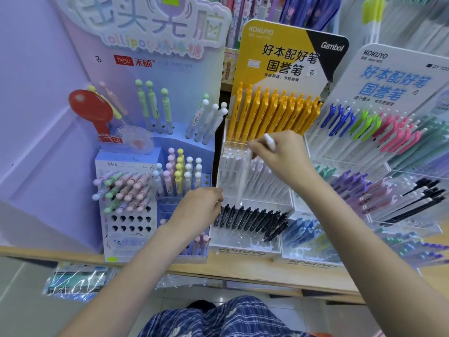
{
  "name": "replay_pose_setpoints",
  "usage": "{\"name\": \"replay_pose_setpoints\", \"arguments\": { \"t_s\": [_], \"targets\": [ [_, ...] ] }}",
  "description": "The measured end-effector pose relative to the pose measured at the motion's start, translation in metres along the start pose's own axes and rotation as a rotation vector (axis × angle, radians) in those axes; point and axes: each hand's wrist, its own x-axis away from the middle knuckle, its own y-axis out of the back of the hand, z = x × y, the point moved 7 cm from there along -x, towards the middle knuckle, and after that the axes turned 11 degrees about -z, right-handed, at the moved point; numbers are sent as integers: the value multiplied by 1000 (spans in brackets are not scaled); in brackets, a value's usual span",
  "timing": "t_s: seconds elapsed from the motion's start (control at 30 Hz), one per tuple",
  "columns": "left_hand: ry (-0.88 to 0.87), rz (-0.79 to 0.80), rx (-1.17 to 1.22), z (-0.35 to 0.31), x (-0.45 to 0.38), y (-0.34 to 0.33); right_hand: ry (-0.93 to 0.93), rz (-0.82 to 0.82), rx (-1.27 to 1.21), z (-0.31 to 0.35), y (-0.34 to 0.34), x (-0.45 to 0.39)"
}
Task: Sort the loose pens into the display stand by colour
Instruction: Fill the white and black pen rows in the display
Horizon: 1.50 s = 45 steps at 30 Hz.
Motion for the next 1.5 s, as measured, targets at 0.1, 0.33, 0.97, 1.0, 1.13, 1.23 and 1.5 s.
{"name": "replay_pose_setpoints", "arguments": {
  "t_s": [0.1,0.33,0.97,1.0,1.13,1.23,1.5],
  "targets": [
    [-11,-19,-2,-1,-2,1,84,-122,-26,3,11,-7],
    [-9,-39,3,-1,-2,2,258,-149,-9,6,-8,0],
    [-6,-54,19,-3,0,3,284,-122,-3,9,-14,-16],
    [-4,-54,23,-3,0,3,305,-126,7,11,-13,-13],
    [0,-66,24,-2,-1,3,360,-214,-5,13,-5,-5],
    [-7,-74,23,-2,0,3,355,-199,-21,14,-4,-3],
    [5,-70,34,-1,-1,2,448,-153,-26,31,-15,14]
  ]
}}
